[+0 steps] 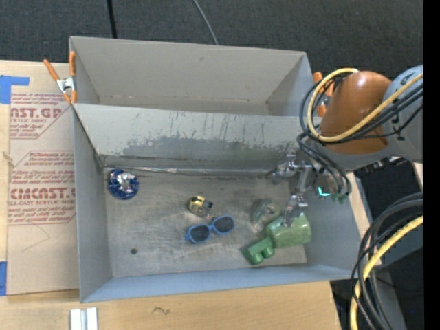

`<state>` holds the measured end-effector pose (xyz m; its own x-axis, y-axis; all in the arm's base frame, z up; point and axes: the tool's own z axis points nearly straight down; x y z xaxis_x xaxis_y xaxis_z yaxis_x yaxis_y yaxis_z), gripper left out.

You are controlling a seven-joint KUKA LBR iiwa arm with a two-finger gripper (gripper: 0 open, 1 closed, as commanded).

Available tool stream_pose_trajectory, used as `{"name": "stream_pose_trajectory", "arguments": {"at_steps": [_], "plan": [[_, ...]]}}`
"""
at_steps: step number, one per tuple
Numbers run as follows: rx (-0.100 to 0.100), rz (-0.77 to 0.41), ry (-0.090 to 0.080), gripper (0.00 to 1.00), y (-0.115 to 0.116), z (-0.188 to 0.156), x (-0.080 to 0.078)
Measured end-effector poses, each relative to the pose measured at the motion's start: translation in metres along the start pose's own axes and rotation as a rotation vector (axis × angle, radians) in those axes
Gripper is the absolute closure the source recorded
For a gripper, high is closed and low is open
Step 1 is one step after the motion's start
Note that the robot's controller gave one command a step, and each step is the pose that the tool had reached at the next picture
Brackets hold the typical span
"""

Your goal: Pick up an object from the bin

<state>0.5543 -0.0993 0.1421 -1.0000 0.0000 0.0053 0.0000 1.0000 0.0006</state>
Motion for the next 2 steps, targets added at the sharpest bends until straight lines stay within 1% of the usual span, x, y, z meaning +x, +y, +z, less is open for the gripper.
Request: {"name": "stream_pose_trajectory", "arguments": {"at_steps": [1,2], "plan": [[0.0,-0.116,-0.01,0.0,-0.0246,0.0322,0.022],[0.001,-0.116,-0.008,1.0,-0.0255,0.0339,0.0231]]}}
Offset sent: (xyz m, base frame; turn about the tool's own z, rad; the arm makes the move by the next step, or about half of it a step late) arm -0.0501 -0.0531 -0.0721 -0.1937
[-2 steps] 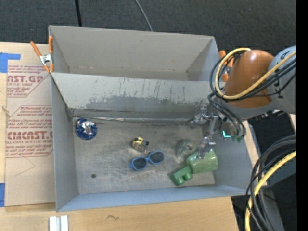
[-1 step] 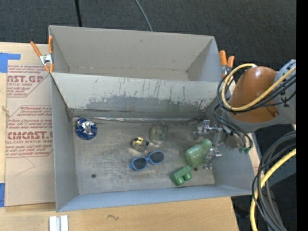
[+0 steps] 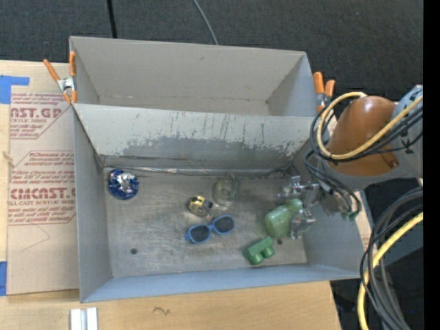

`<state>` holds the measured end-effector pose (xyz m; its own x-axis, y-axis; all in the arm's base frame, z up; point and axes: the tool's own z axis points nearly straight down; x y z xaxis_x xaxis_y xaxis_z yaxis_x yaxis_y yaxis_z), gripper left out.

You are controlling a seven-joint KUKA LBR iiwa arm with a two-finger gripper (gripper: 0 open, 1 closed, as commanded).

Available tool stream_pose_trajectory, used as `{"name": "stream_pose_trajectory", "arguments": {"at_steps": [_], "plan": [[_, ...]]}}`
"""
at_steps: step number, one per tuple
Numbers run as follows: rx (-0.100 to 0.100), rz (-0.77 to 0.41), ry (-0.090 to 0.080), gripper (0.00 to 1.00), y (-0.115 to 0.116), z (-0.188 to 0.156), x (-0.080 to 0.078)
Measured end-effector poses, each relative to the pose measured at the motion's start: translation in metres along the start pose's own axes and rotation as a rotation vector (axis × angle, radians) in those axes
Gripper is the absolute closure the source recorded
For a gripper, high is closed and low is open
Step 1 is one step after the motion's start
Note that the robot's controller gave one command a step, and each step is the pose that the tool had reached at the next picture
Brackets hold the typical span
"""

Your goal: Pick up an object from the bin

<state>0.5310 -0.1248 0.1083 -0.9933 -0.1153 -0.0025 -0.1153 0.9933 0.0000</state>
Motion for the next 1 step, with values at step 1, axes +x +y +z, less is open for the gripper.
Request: {"name": "stream_pose_trajectory", "arguments": {"at_steps": [1], "plan": [[0.003,-0.002,-0.007,1.0,0.0132,-0.1008,0.0013]]}}
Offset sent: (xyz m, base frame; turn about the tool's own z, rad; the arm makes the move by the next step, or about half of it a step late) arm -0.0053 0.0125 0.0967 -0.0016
